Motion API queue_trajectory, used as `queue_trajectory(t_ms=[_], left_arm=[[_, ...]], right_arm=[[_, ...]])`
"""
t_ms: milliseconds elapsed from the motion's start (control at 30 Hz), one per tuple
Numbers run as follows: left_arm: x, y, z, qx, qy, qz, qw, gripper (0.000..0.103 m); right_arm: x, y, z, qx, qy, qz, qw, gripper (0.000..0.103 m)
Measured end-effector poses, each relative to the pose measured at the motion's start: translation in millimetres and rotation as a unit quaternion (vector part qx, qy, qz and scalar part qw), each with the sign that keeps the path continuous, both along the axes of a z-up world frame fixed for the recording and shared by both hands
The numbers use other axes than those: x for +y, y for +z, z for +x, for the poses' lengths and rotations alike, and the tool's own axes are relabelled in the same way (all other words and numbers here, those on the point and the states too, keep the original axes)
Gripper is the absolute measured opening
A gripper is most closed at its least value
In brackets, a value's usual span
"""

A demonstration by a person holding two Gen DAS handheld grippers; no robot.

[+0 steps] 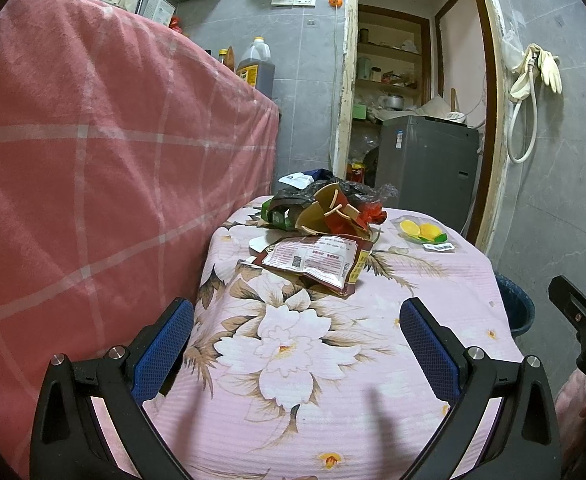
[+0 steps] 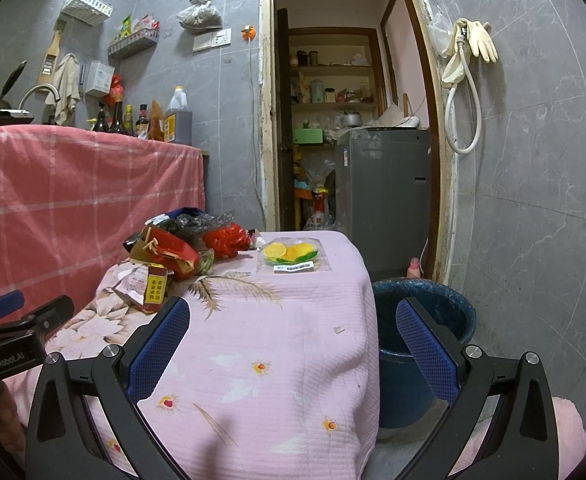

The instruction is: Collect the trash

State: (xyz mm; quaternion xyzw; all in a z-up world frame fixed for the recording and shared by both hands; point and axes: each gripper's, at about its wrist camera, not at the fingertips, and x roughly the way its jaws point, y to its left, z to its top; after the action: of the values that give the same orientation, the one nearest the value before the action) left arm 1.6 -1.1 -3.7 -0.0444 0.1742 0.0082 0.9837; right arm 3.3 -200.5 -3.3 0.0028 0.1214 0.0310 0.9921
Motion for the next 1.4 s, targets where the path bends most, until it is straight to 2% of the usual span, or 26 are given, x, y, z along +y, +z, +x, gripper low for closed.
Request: queue_trajectory(t_ms=[1167,1400], left_arm=[[2,-1,2,0.002,0.000,0.000,1.0000,0.101],[12,8,14,0.012,0.009,0.004,0.9999,0.101]], right_arm=[[-1,1,-1,0.002,-0.001,0.002,1.000,0.103],[-3,10,15,0.009,0.013,0.011,1.000,0.103]])
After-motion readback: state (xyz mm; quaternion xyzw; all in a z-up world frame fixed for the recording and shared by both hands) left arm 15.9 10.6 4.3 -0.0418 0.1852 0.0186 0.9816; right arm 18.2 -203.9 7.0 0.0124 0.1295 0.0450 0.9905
